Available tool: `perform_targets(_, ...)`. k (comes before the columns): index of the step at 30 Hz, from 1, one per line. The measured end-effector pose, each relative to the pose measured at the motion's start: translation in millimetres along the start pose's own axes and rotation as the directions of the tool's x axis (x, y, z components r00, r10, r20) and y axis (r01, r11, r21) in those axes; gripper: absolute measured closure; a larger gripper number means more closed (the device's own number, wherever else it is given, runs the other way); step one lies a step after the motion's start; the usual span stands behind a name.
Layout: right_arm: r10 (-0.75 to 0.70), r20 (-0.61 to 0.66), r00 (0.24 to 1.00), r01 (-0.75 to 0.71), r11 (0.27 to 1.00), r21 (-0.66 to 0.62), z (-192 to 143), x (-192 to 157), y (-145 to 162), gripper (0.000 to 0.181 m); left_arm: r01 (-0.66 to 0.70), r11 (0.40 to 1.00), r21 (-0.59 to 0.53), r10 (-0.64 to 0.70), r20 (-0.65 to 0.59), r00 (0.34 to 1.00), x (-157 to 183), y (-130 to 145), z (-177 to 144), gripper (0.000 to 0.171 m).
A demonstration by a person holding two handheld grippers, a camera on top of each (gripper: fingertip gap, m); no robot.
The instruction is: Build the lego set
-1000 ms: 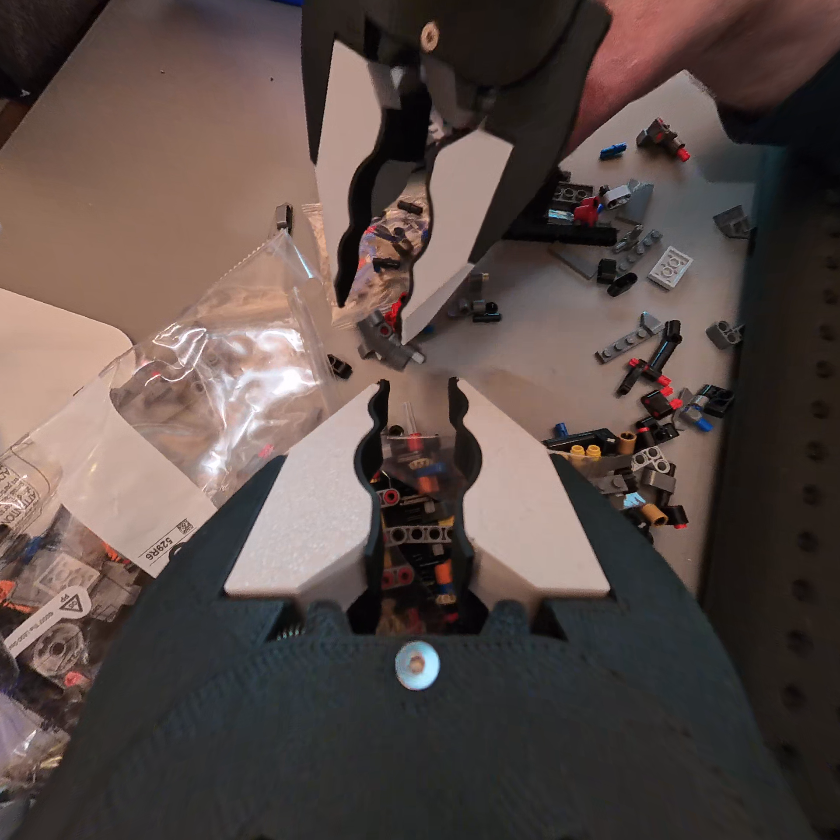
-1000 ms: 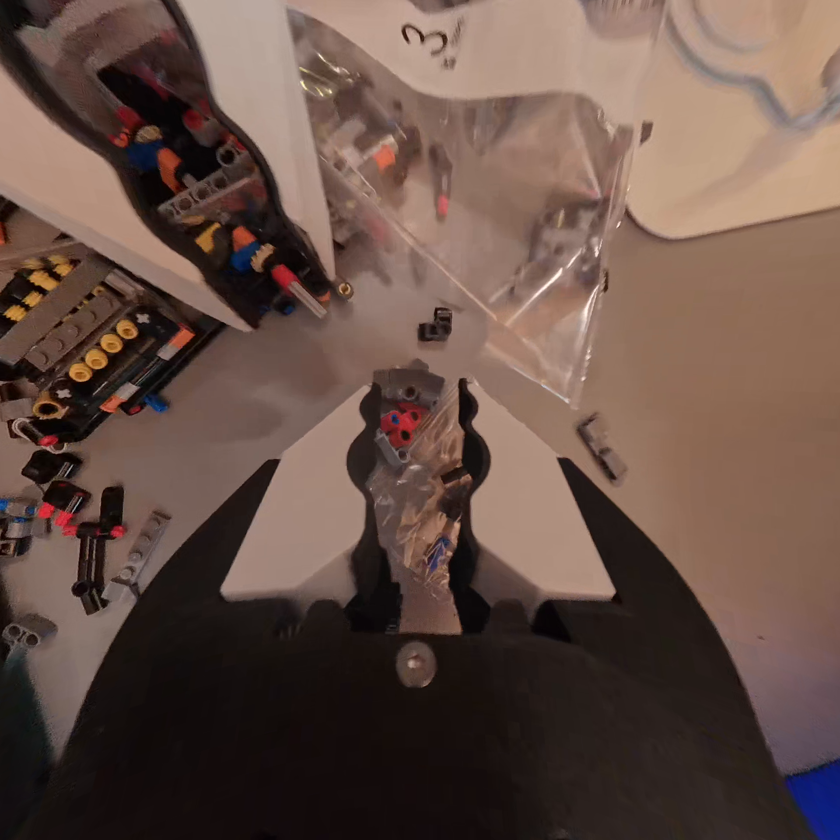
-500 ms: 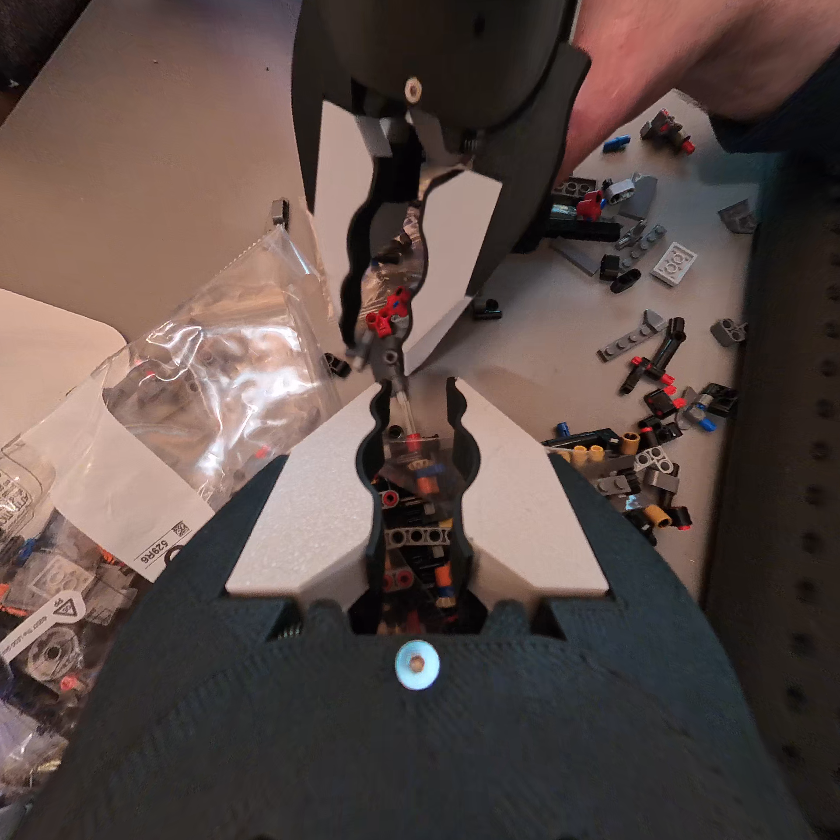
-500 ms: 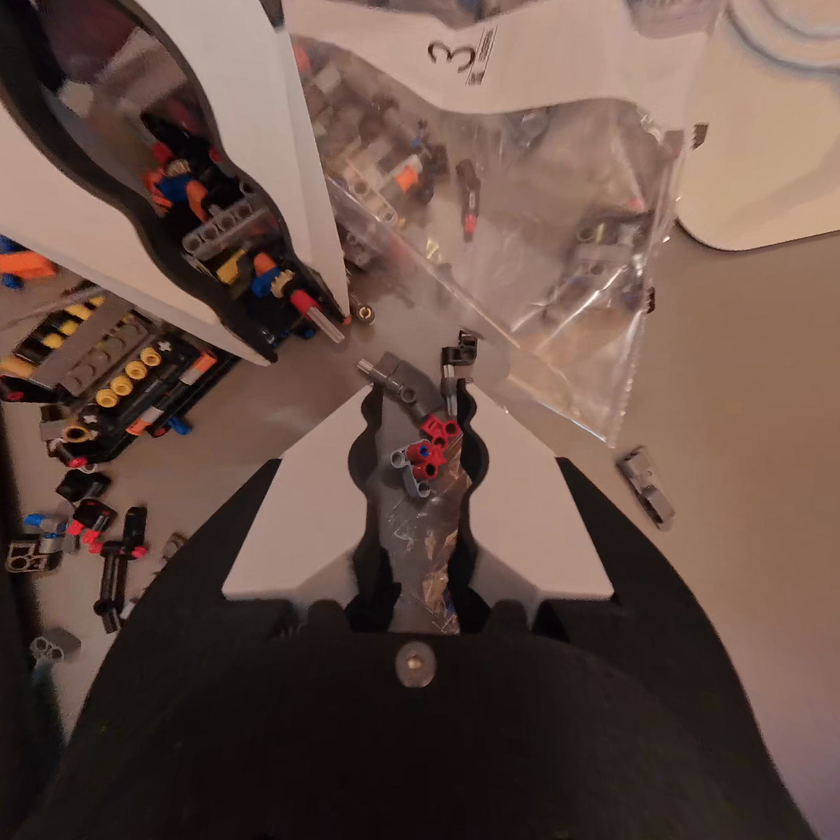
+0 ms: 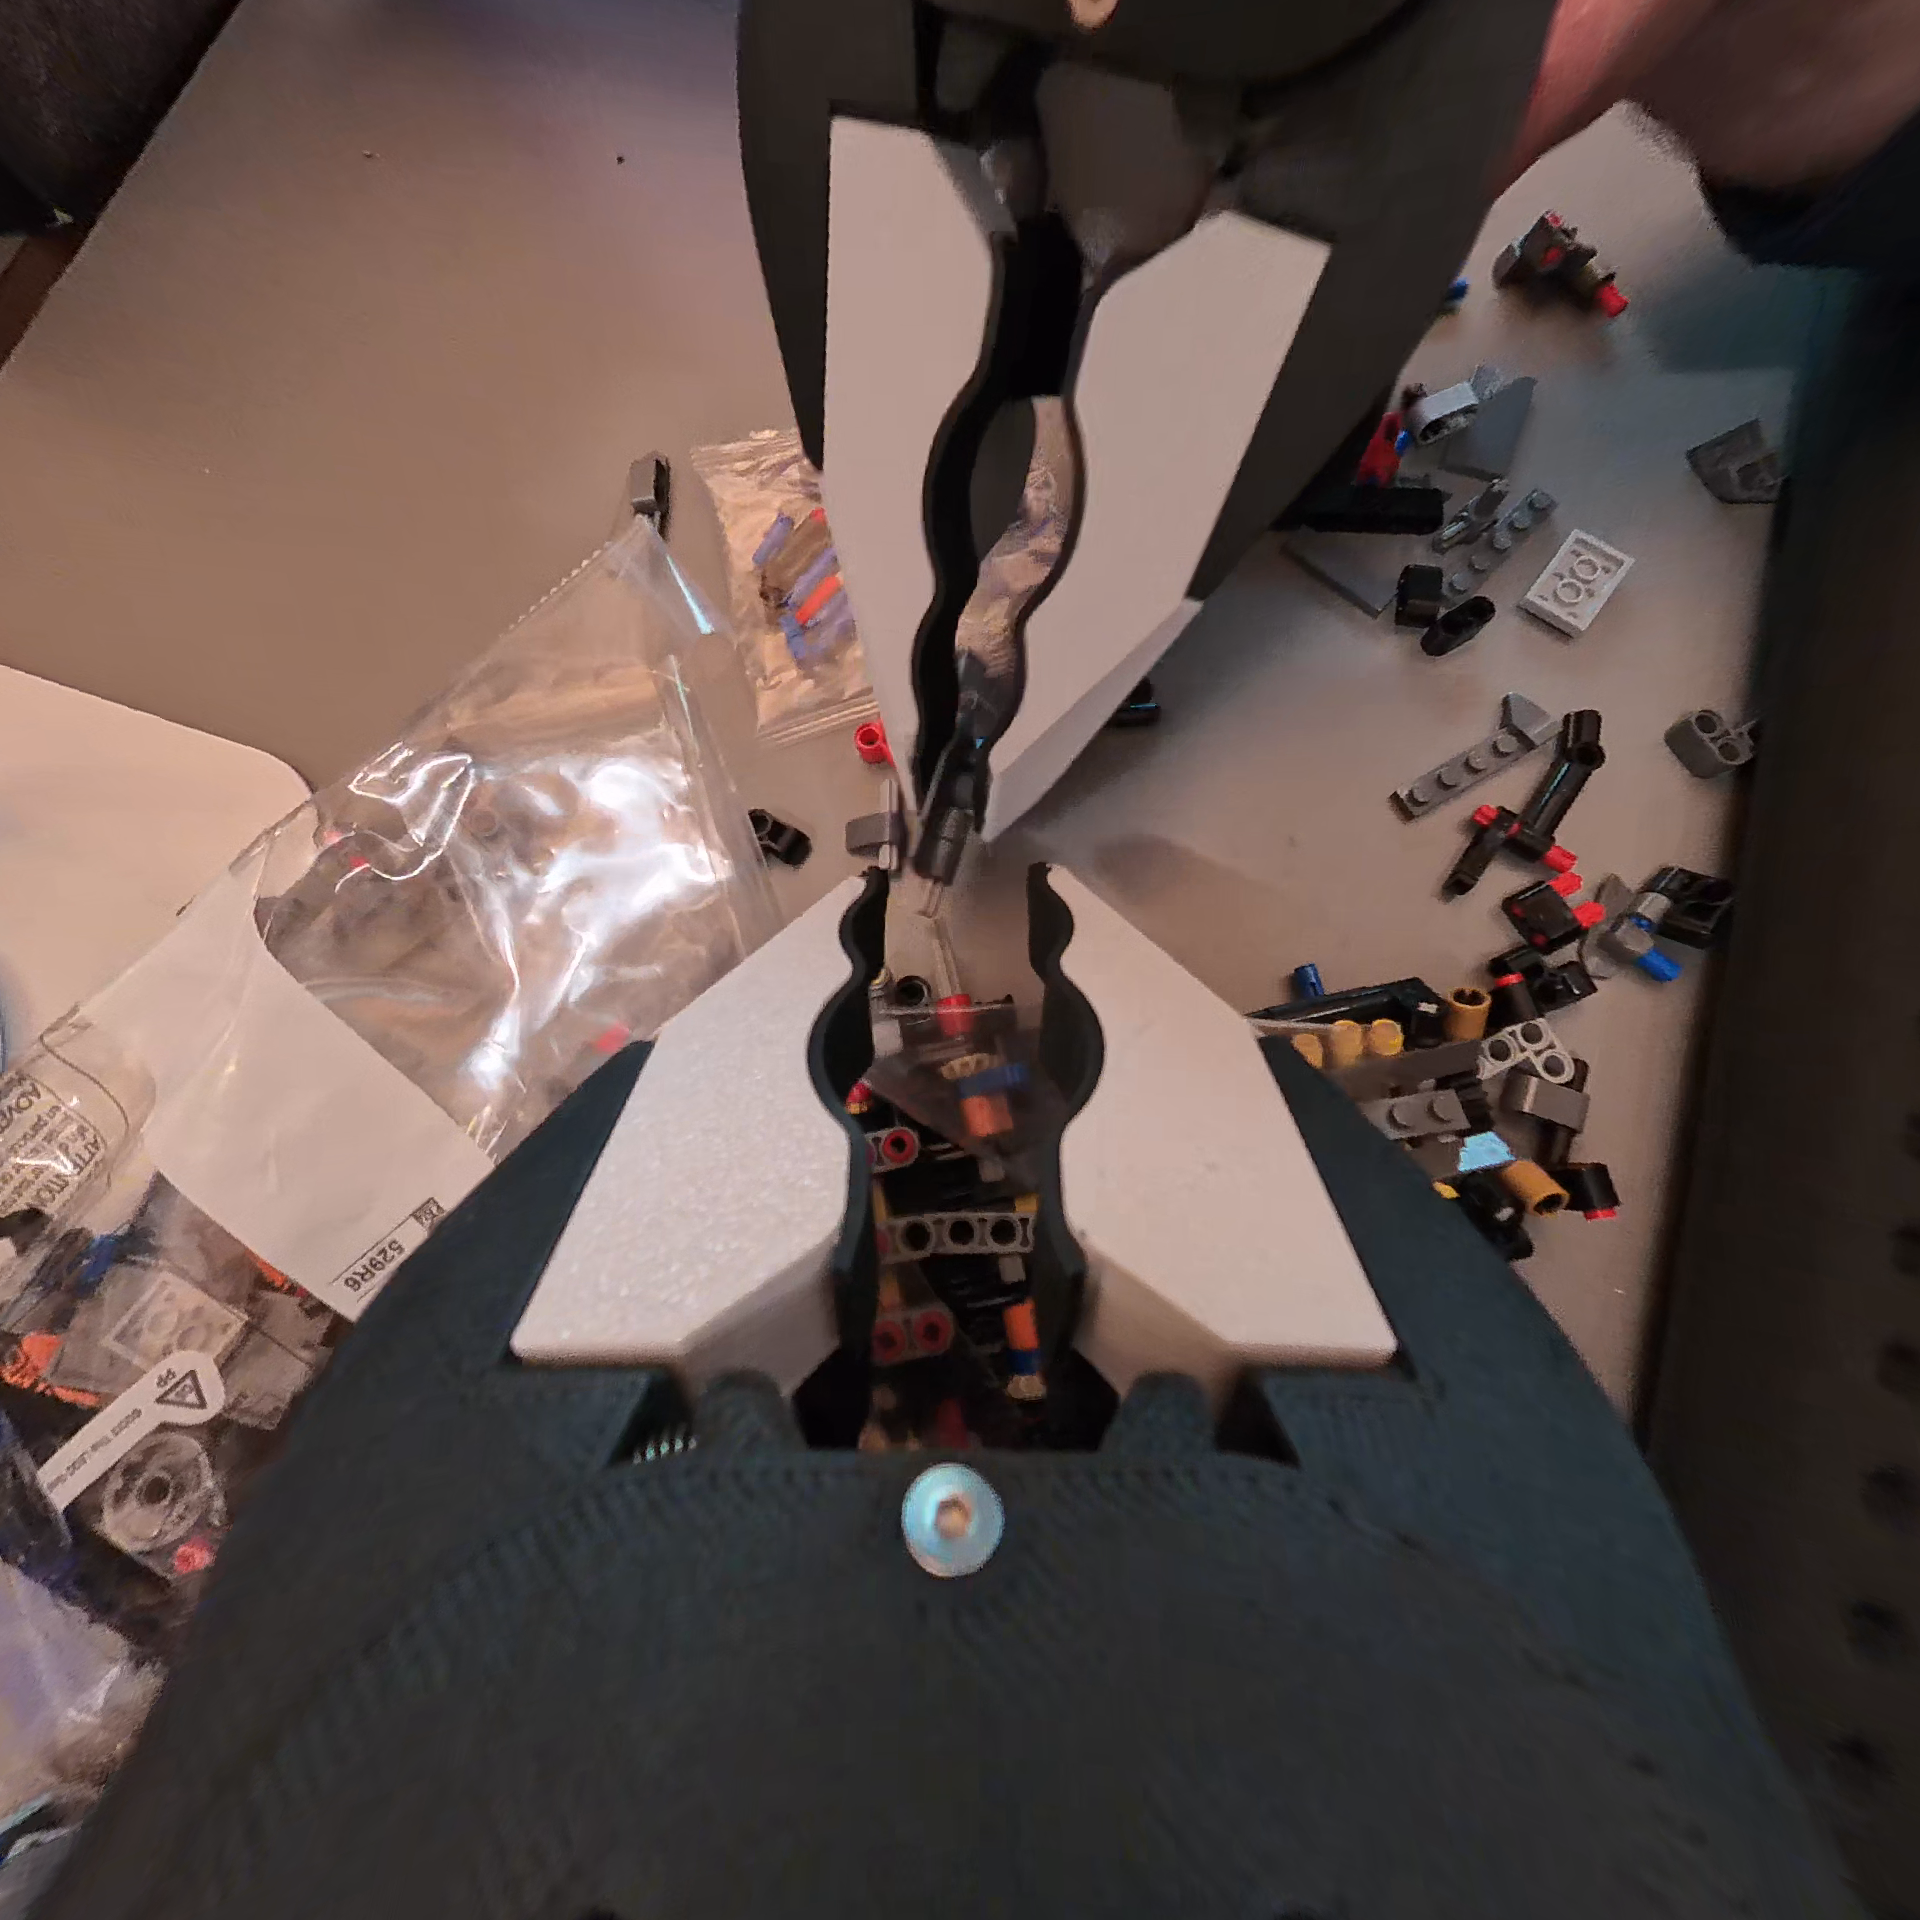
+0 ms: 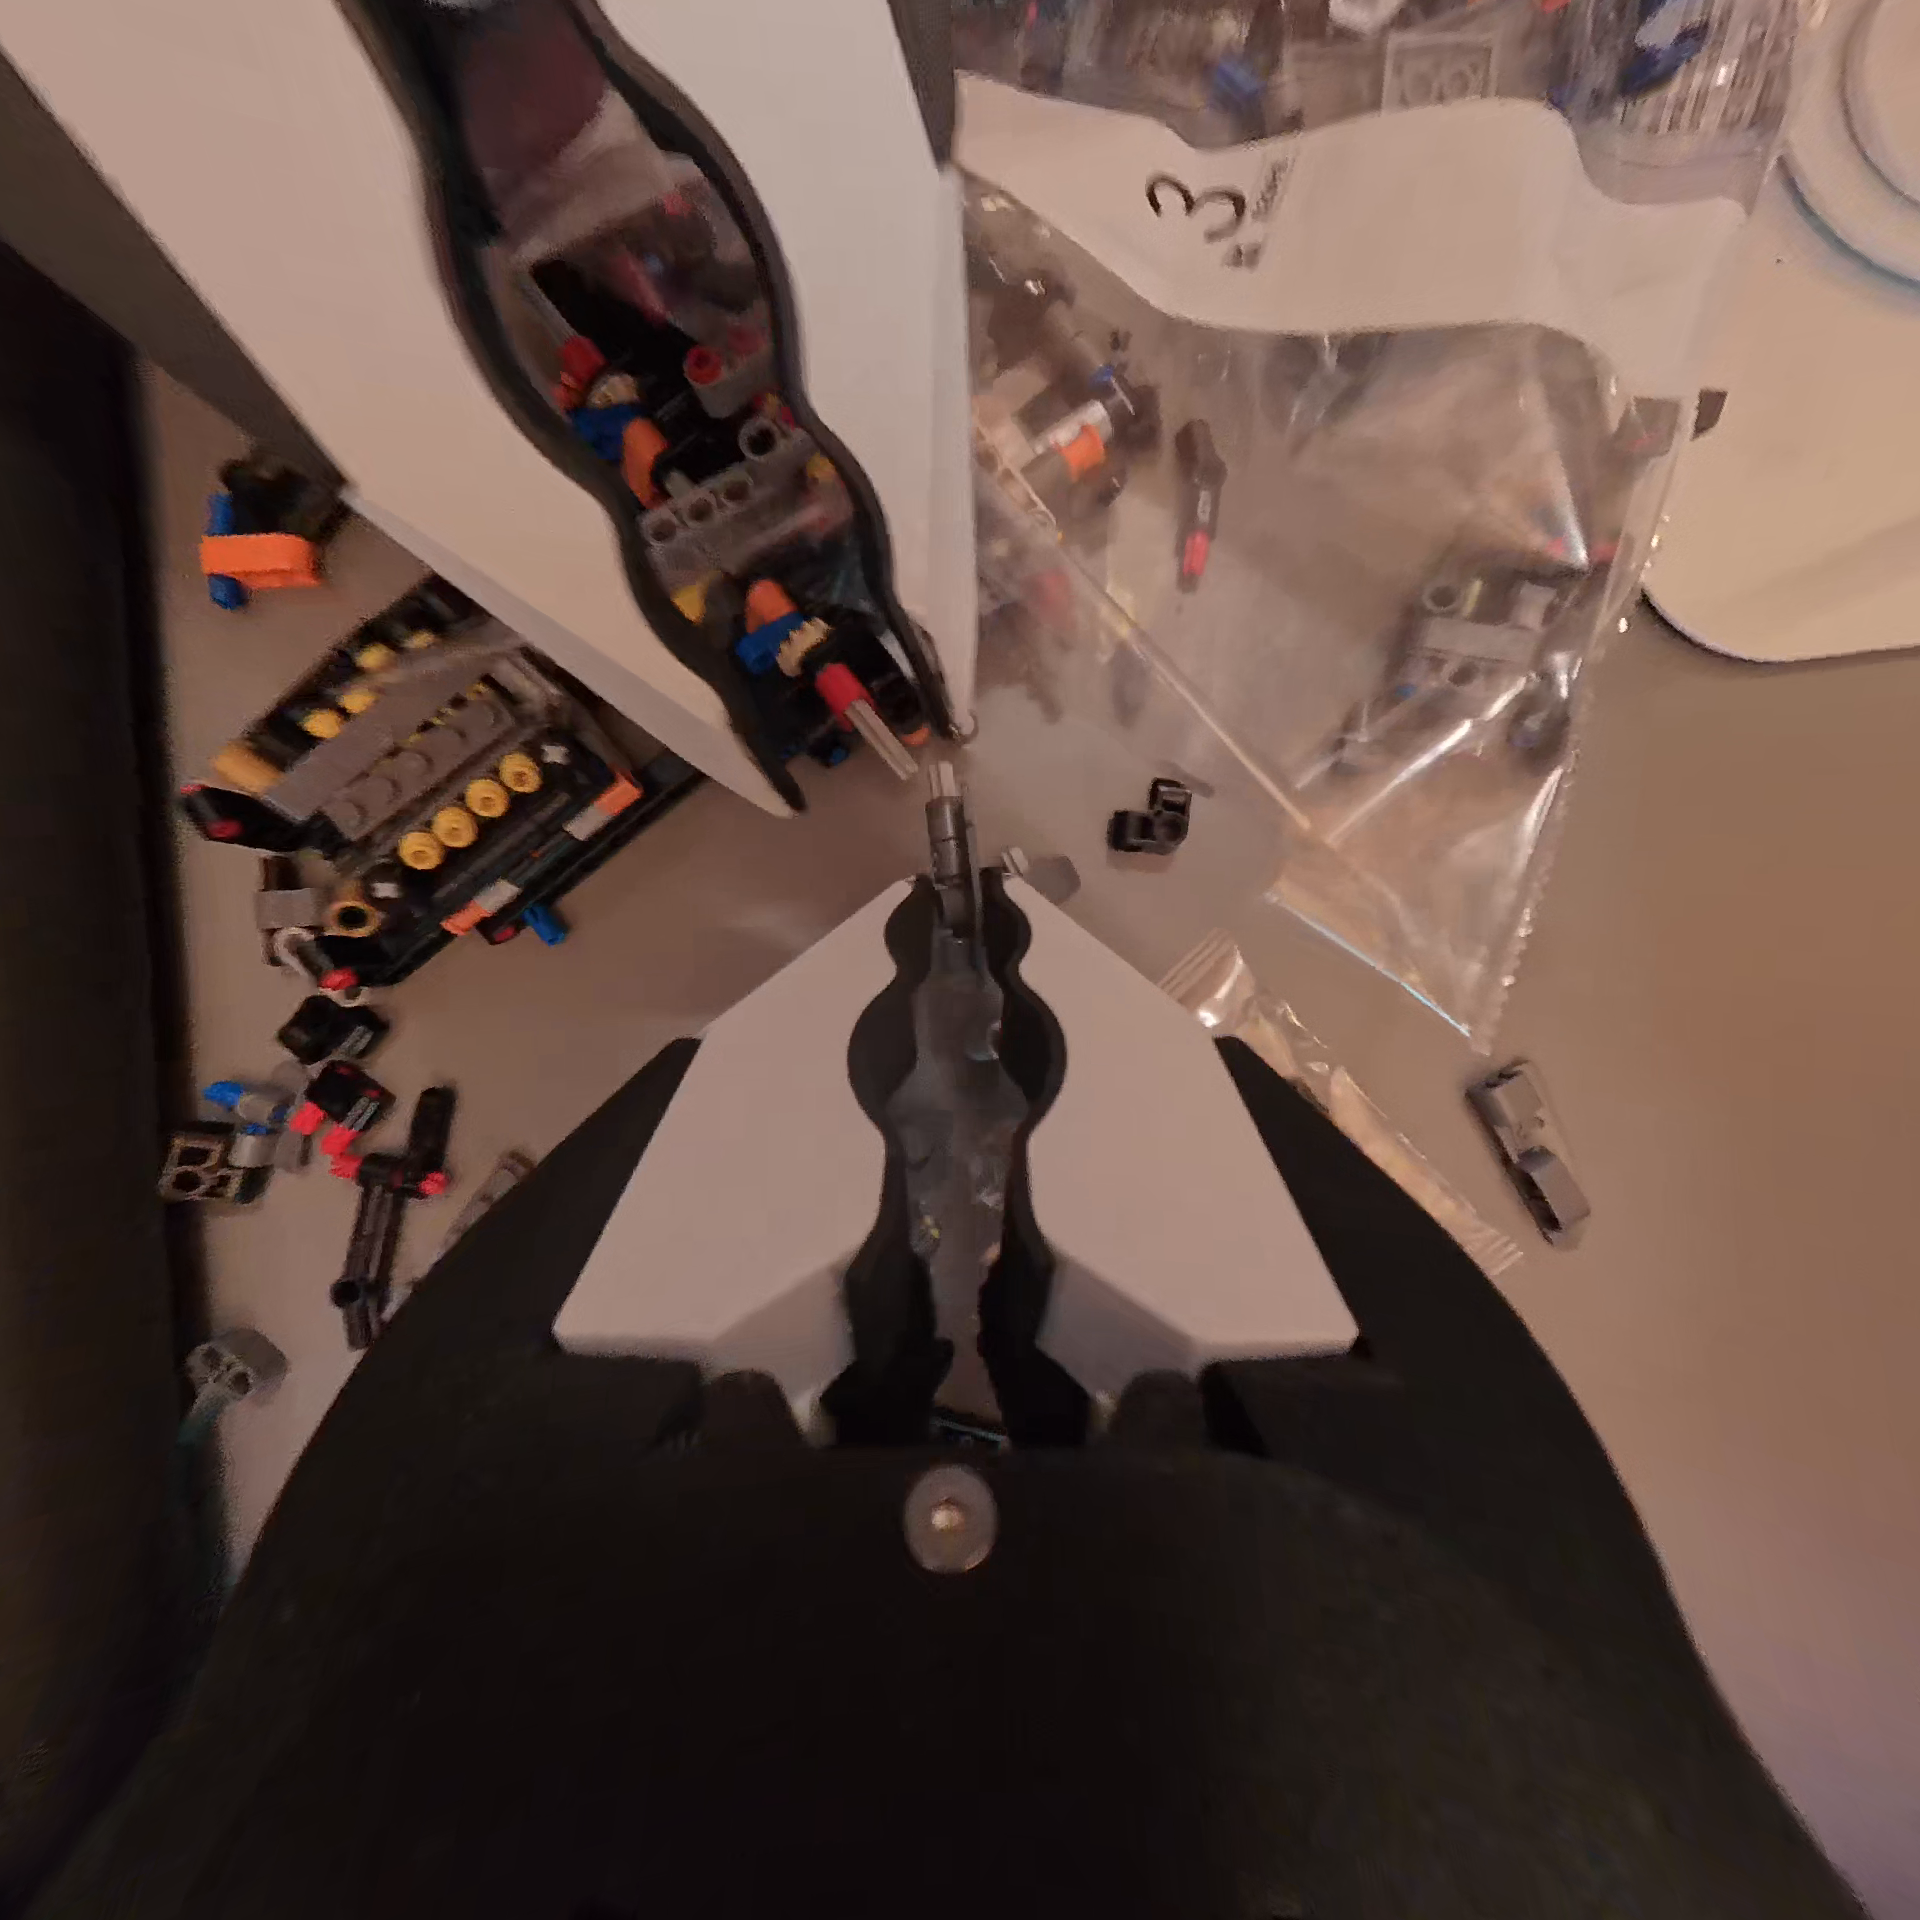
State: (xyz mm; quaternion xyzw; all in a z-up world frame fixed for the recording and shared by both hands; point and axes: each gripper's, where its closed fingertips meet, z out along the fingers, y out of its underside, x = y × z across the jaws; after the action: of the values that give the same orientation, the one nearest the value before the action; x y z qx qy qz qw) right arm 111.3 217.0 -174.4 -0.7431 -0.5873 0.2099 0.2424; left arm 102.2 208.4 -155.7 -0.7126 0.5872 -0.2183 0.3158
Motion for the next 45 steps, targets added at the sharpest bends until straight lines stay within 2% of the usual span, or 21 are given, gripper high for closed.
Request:
perform_targets(7, -0.102, 0.001, 0.995, 0.102, 0.992, 0.071, -15, -15, -17, 0.175, -0.003, 1.0, 0.003, 0.003, -0.008, 1.0, 3, -2, 4, 0.148)
perform_targets(11, -0.134, -0.013, 0.991, 0.135, 0.988, 0.082, -18, -18, -20, 0.175, -0.017, 1.0, 0.019, 0.017, -0.029, 0.999, 7, -4, 3, 0.165)
perform_targets(23, -0.16, 0.006, 0.987, 0.157, 0.974, 0.164, -37, -25, -28, 0.175, -0.001, 0.991, 0.135, 0.015, -0.099, 0.995, 17, -22, -13, 0.167)
perform_targets(29, -0.177, 0.015, 0.984, 0.173, 0.972, 0.161, -41, -28, -23, 0.175, 0.004, 0.992, 0.126, 0.011, -0.118, 0.993, 21, -22, -14, 0.167)
perform_targets(31, -0.165, -0.013, 0.986, 0.165, 0.978, 0.128, -44, -20, -16, 0.175, 0.009, 0.995, 0.095, -0.005, -0.044, 0.999, 5, -14, -20, 0.167)
perform_targets(32, -0.148, -0.056, 0.987, 0.152, 0.986, 0.067, -45, -9, -3, 0.176, 0.028, 0.993, 0.116, -0.025, -0.028, 0.999, -3, -12, -27, 0.167)
perform_targets(33, -0.124, -0.074, 0.989, 0.128, 0.991, 0.049, -48, -1, 8, 0.176, 0.068, 0.982, 0.176, -0.057, -0.066, 0.996, -4, -18, -36, 0.167)
perform_targets(34, -0.093, -0.047, 0.995, 0.098, 0.989, 0.107, -53, -1, 6, 0.176, 0.096, 0.97, 0.225, -0.073, -0.11, 0.991, 0, -26, -41, 0.167)
perform_targets(35, -0.074, -0.027, 0.997, 0.077, 0.982, 0.17, -60, -2, -3, 0.176, 0.09, 0.97, 0.228, -0.061, -0.13, 0.99, 4, -29, -39, 0.167)
perform_targets(37, -0.08, -0.057, 0.995, 0.089, 0.979, 0.183, -66, -1, -10, 0.176, 0.025, 0.988, 0.155, -0.008, -0.111, 0.994, 13, -24, -20, 0.167)
perform_targets(41, -0.08, -0.048, 0.996, 0.085, 0.991, 0.108, -54, -2, 3, 0.175, -0.026, 0.997, 0.068, 0.033, -0.1, 0.995, 20, -13, 4, 0.167)
perform_targets(43, -0.079, -0.031, 0.996, 0.082, 0.991, 0.106, -51, -3, 4, 0.176, -0.017, 0.997, 0.071, 0.025, -0.109, 0.994, 20, -13, 5, 0.166)
perform_targets(45, -0.084, -0.029, 0.996, 0.087, 0.991, 0.106, -52, -4, 4, 0.176, 0.003, 0.996, 0.085, 0.007, -0.106, 0.994, 19, -16, 5, 0.153)
